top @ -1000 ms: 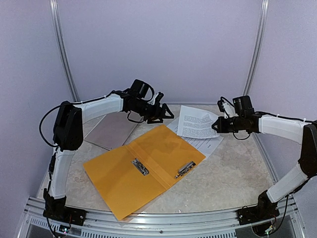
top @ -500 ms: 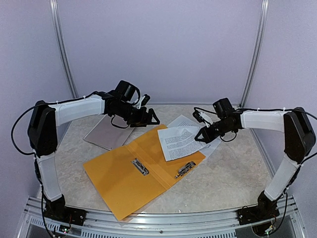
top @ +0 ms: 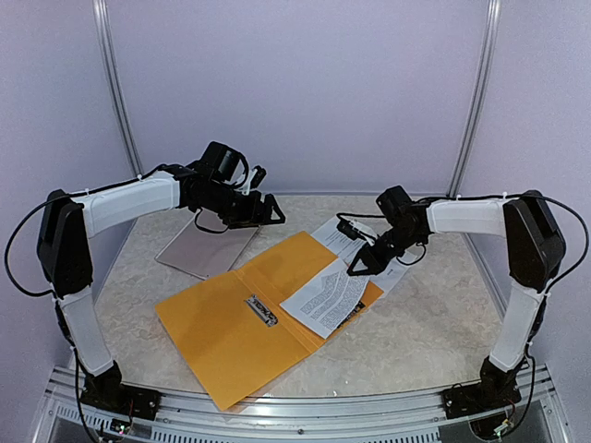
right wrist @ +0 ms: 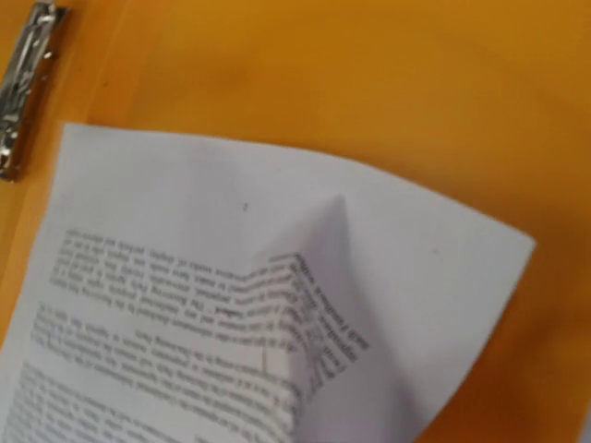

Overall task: Put the files into the folder
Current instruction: Place the file in the spring clip on the folder.

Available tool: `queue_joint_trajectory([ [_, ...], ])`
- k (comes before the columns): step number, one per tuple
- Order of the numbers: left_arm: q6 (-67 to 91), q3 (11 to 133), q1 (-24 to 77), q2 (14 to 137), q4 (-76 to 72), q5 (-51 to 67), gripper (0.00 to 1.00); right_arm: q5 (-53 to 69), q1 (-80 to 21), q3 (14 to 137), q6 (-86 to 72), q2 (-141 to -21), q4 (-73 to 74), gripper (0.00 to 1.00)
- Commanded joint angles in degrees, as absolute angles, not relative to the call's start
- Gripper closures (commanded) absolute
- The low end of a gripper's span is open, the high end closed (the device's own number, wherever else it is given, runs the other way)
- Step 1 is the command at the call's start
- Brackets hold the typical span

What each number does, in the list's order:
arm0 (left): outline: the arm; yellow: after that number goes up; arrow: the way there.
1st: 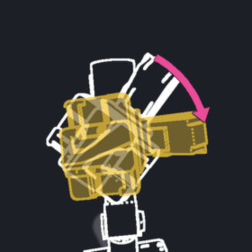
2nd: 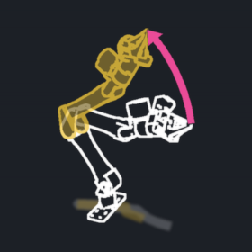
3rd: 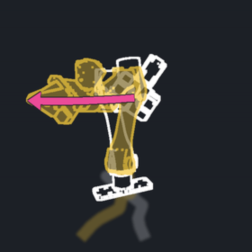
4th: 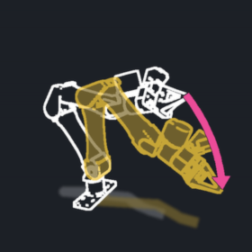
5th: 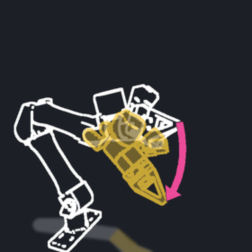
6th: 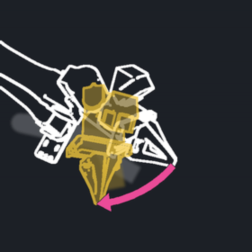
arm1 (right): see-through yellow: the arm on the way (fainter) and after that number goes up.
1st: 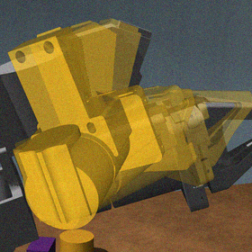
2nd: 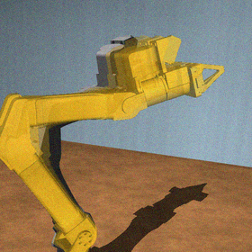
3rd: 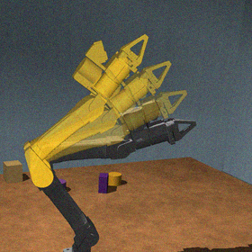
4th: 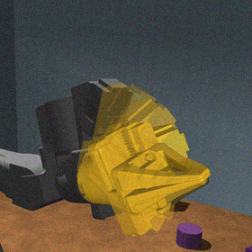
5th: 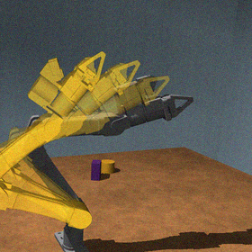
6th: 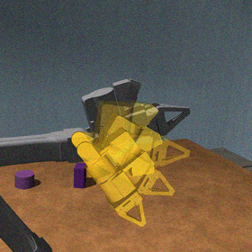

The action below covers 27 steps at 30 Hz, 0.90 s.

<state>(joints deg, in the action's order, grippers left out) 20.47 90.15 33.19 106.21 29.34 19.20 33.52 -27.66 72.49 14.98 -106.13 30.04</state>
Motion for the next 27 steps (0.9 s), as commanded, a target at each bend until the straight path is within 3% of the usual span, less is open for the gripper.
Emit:
queue_joint_trajectory([
  [1, 20.1, 89.6, 33.0, 106.1, 30.1, 19.2, 0.14, 34.7, -28.8, 74.5, 17.6, -108.4, 33.1, 0.90],
  [9, 21.2, 90.1, 33.0, 107.7, 29.8, 20.8, 0.14, 33.4, -29.4, 73.3, 13.3, -109.4, 26.9, 1.00],
  [27, 21.4, 91.4, 33.0, 109.6, 30.0, 22.4, 0.14, 33.8, -29.7, 72.5, 14.6, -111.2, 25.3, 1.00],
])
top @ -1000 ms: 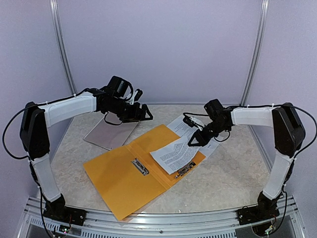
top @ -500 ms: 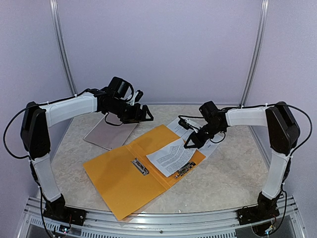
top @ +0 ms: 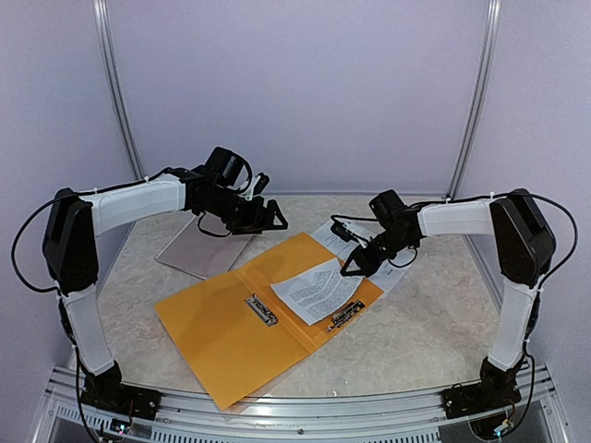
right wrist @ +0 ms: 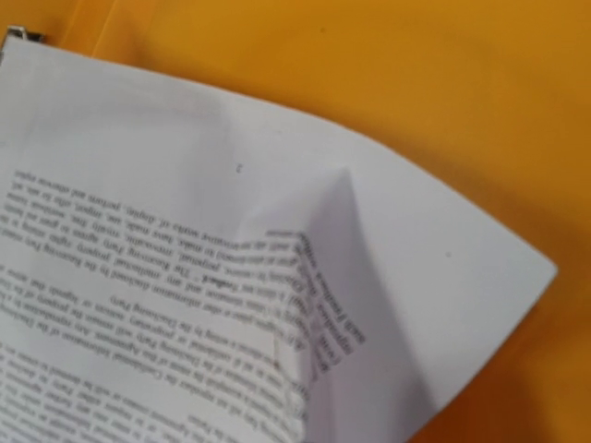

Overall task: Put the files into the folder
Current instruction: Place the file in the spring clip on the folder.

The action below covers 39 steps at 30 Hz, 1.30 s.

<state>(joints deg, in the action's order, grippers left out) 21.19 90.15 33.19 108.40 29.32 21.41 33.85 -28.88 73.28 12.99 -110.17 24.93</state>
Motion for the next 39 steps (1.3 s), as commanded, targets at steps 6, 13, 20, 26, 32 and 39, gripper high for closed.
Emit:
queue_joint_trajectory([
  [6, 21.3, 91.8, 33.0, 110.1, 30.2, 22.8, 0.14, 32.8, -29.6, 71.0, 15.6, -111.2, 24.7, 1.00],
  [13, 21.2, 91.8, 33.0, 110.2, 30.3, 22.9, 0.14, 31.0, -29.6, 70.1, 15.2, -110.4, 25.0, 0.95],
  [20, 21.3, 92.2, 33.0, 110.7, 30.3, 23.3, 0.14, 30.3, -29.6, 69.0, 12.4, -108.6, 22.9, 0.86],
  [26, 21.4, 92.2, 33.0, 110.7, 30.5, 23.3, 0.14, 29.3, -29.7, 68.9, 13.4, -108.8, 22.9, 0.86],
  [32, 21.4, 92.0, 33.0, 110.8, 30.4, 23.4, 0.14, 28.5, -29.6, 70.5, 15.3, -109.9, 24.5, 0.86],
  [39, 20.7, 92.2, 33.6, 112.5, 30.2, 25.4, 0.13, 26.8, -29.7, 73.2, 17.9, -110.3, 27.2, 0.84],
])
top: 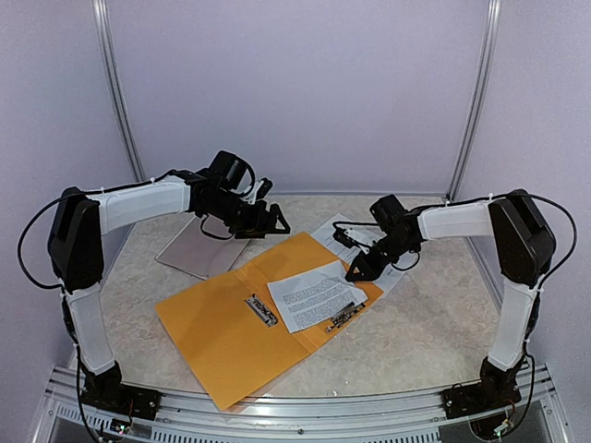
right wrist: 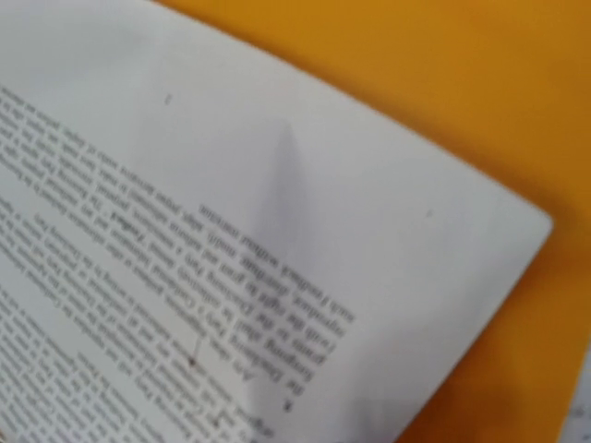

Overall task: Put the files into the folder
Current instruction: Place the file in the spring clip on the folder, then adjust the spring clip on the folder.

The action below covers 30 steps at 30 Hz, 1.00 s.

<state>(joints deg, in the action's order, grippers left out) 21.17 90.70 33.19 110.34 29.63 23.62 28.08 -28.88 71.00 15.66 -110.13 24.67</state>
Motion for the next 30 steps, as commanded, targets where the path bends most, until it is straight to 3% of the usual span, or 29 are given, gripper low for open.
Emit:
queue_joint_trajectory([
  [1, 20.7, 92.2, 33.7, 112.8, 30.1, 25.7, 0.13, 26.8, -29.6, 73.3, 18.1, -110.5, 27.4, 0.84],
  [7, 18.7, 94.2, 34.7, 117.0, 32.2, 27.9, 0.16, 25.9, -29.6, 72.8, 17.2, -109.1, 27.0, 0.85],
  [22, 18.6, 96.4, 34.6, 122.1, 45.5, 27.7, 0.38, 26.2, -29.7, 66.8, 12.2, -101.7, 24.0, 0.84],
  [30, 19.7, 95.9, 34.0, 125.0, 44.9, 30.3, 0.42, 26.1, -29.6, 66.2, 11.7, -101.9, 23.8, 0.84],
])
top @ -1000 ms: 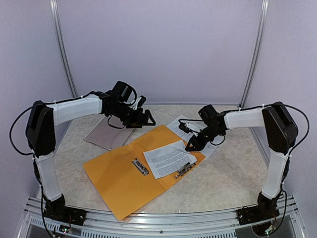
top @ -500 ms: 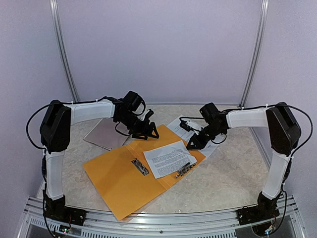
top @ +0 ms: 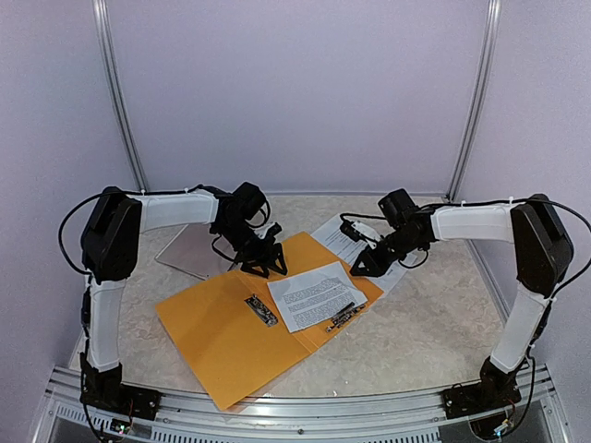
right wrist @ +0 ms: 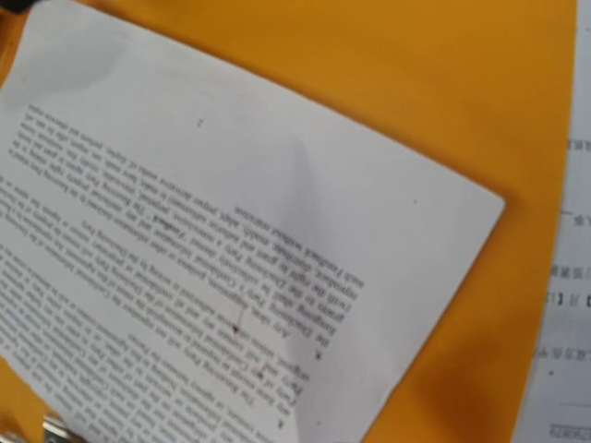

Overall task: Put the files into the folder
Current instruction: Adjust the spring clip on the folder.

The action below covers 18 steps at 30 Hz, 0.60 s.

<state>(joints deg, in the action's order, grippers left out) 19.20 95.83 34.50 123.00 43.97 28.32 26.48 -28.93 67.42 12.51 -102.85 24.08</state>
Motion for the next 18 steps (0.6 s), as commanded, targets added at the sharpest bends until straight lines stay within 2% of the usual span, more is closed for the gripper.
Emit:
queue_joint_trajectory([
  [1, 19.7, 96.0, 34.0, 125.3, 45.2, 30.4, 0.44, 26.1, -29.7, 66.3, 11.7, -102.0, 24.0, 0.84],
  [4, 19.9, 96.1, 33.9, 126.3, 45.3, 30.9, 0.48, 26.1, -29.7, 65.9, 11.6, -101.7, 23.9, 0.84],
  [18, 21.1, 95.3, 34.2, 126.4, 45.4, 34.0, 0.78, 25.4, -29.7, 64.3, 10.9, -101.3, 23.0, 0.85],
])
